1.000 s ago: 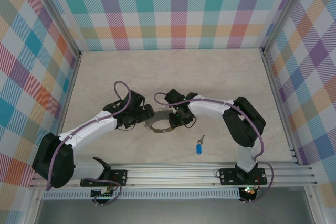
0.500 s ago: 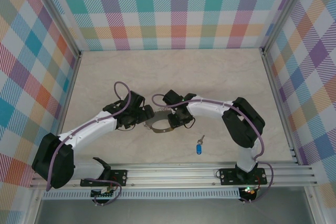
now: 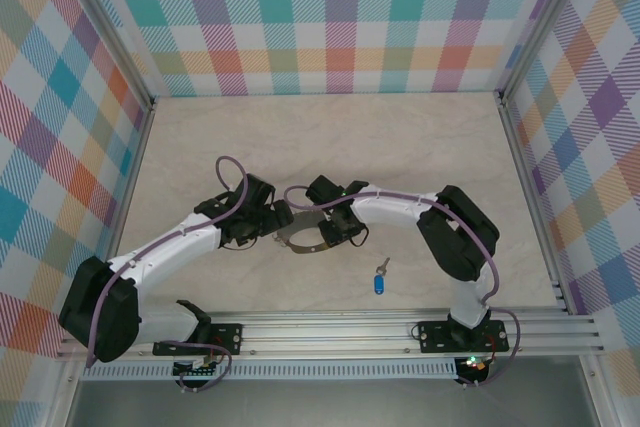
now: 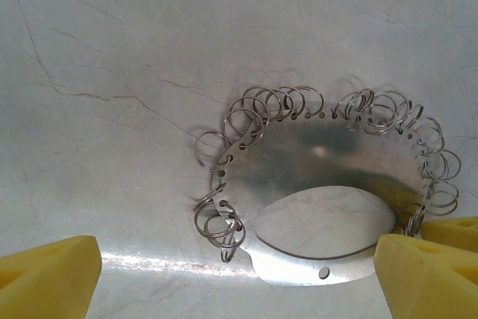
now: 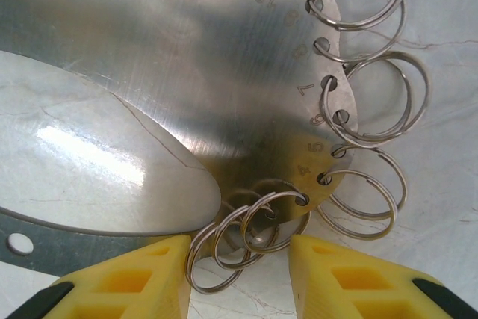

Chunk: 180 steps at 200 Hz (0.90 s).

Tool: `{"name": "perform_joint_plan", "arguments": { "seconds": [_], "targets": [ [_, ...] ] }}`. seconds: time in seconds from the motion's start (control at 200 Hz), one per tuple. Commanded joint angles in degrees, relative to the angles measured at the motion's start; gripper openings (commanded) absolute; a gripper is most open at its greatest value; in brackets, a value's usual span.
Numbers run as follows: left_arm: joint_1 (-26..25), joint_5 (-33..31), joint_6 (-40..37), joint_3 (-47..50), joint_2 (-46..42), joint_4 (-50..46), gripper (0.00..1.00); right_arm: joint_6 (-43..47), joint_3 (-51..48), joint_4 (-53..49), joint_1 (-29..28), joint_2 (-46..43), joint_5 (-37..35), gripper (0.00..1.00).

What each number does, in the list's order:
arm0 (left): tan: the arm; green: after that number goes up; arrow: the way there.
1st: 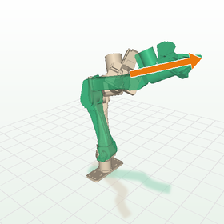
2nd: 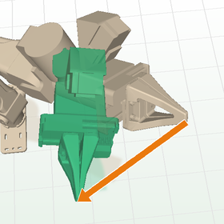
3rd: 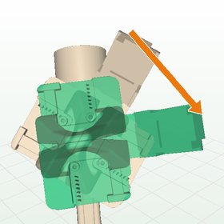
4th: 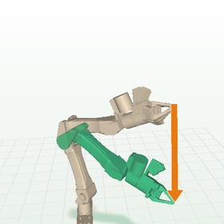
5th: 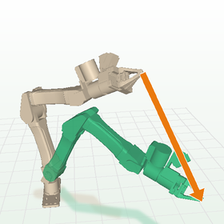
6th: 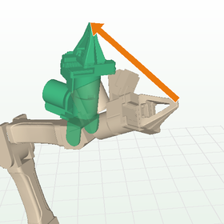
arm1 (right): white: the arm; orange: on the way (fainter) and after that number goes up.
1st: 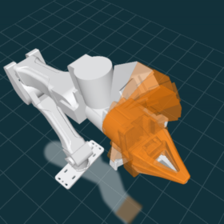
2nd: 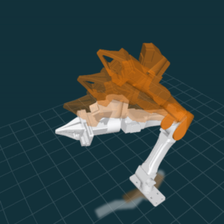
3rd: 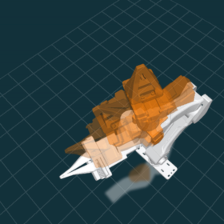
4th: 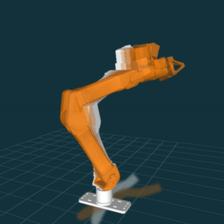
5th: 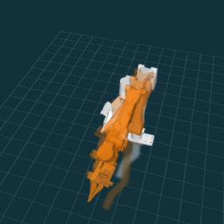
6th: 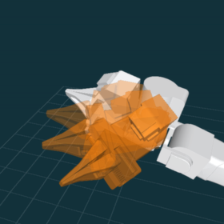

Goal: Put the keys on the keyring

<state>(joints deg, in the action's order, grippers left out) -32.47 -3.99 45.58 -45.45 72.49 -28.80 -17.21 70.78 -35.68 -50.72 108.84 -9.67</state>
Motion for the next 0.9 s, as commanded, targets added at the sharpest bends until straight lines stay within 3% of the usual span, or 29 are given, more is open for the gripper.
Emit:
{"name": "perform_joint_plan", "arguments": {
  "seconds": [0.0, 0.44, 0.73, 0.895],
  "targets": [
    [0.7, -0.3, 0.6, 1.2, -1.5, -1.4, 0.95, 1.3, 1.3, -1.1, -0.6, 0.9, -1.3, 0.38],
    [0.7, -0.3, 1.0, 1.4, -2.2, -1.4, 0.95, 2.2, 1.9, -1.3, -0.6, 0.4, -2.8, 0.27],
    [0.7, -0.3, 0.9, 1.2, -2.7, -1.5, 0.95, 3.6, 3.2, -1.8, -0.6, 0.3, -0.5, 0.00],
    [0.7, 0.0, 0.5, 0.3, -3.4, -2.0, 0.95, 5.0, 5.2, -3.5, -0.6, -2.5, 1.3, 0.00]
  ]
}}
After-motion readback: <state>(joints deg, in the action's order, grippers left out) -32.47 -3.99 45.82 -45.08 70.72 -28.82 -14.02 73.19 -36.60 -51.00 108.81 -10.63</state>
